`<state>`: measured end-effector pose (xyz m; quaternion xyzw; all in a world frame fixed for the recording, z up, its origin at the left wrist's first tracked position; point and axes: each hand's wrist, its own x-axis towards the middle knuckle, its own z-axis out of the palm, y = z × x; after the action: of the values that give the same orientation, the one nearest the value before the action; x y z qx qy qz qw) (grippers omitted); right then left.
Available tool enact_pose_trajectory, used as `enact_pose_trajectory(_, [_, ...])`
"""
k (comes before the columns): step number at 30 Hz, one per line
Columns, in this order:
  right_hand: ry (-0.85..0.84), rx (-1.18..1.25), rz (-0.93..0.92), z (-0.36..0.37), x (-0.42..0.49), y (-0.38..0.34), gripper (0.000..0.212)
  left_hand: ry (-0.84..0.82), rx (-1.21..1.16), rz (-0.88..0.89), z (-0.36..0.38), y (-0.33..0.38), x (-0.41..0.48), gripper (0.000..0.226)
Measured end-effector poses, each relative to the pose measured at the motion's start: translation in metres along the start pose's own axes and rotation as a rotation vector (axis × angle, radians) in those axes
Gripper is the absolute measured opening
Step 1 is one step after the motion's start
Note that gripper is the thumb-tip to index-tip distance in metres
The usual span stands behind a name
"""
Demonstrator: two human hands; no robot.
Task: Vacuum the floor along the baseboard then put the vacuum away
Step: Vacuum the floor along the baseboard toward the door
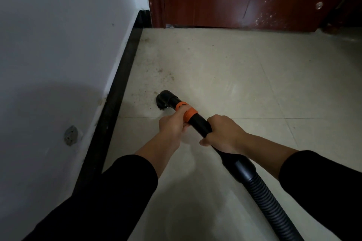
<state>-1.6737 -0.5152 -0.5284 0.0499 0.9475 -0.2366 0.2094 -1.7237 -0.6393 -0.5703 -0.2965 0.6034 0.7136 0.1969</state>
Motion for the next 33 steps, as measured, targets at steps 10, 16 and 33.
enact_pose_trajectory(10, [-0.033, 0.018, -0.053, 0.010, 0.002, -0.021, 0.025, 0.039, -0.004, 0.032, -0.028, 0.000, 0.002, 0.026])
enact_pose_trajectory(16, [-0.057, 0.025, -0.086, 0.016, 0.006, -0.035, 0.026, 0.087, 0.008, 0.036, -0.046, 0.000, 0.010, 0.029])
enact_pose_trajectory(33, [-0.098, 0.072, -0.130, 0.030, 0.032, -0.063, 0.025, 0.186, -0.067, 0.020, -0.078, 0.011, 0.030, 0.036])
